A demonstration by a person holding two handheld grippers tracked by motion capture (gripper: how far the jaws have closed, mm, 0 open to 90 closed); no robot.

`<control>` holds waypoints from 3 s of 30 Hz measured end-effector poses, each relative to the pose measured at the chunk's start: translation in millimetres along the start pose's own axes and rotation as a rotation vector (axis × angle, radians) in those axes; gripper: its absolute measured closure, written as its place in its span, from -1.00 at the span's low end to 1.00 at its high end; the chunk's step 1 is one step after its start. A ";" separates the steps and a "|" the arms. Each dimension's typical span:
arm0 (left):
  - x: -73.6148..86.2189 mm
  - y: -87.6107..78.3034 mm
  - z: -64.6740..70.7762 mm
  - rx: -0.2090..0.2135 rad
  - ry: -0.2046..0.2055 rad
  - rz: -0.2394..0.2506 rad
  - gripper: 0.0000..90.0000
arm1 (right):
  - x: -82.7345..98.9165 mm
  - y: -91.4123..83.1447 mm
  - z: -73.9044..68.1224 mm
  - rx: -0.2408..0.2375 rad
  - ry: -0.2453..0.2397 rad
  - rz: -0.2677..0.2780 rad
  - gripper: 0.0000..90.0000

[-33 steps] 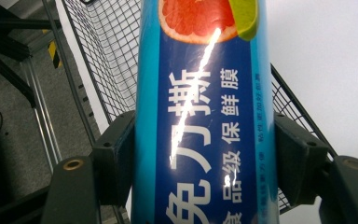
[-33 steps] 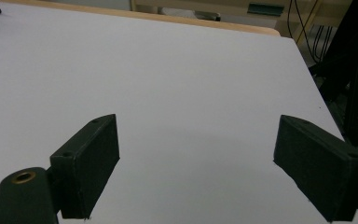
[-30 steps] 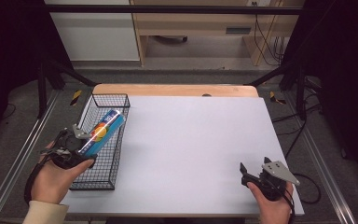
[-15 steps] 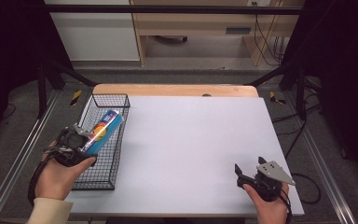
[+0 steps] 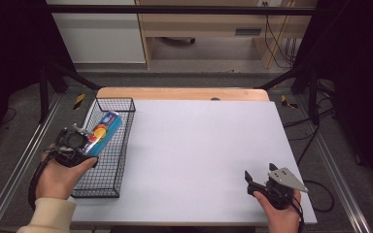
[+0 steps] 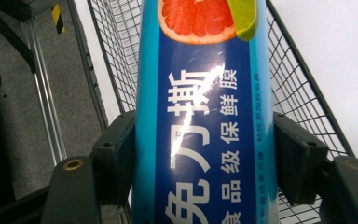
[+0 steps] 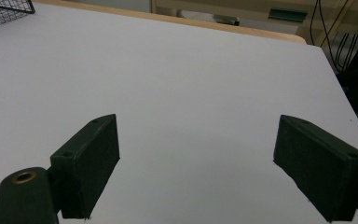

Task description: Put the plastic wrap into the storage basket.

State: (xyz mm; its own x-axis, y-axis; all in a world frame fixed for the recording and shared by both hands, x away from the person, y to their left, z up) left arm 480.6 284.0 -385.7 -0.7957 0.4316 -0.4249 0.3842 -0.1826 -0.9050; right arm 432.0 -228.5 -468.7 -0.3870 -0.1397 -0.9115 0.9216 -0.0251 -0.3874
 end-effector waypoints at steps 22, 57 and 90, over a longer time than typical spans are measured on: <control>-7.9 13.4 -3.0 -0.078 0.017 -0.111 -0.28 | 0.3 -0.2 -0.4 -0.006 -0.003 -0.003 -0.68; -11.6 37.9 -2.3 -0.105 0.024 -0.236 -0.29 | 0.1 -0.2 0.0 -0.016 0.000 -0.003 -0.68; -4.7 56.7 0.5 -0.094 0.036 -0.316 -0.29 | -0.2 -0.2 1.7 -0.016 0.002 -0.003 -0.68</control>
State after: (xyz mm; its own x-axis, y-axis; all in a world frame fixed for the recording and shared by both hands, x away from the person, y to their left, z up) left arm 505.8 271.2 -435.0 -0.8660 0.4853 -0.1208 0.1638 0.0470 -0.9854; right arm 431.9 -230.2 -468.3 -0.3894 -0.1382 -0.9107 0.9200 -0.0097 -0.3919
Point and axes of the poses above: each handheld gripper's, and its own axes: y roughly forward along the jaws, x roughly out of its underside, z roughly to its right, the point moved 6 cm from there along y, roughly forward along the jaws, and after that the axes turned 14 degrees about x, right-handed, at the moved point
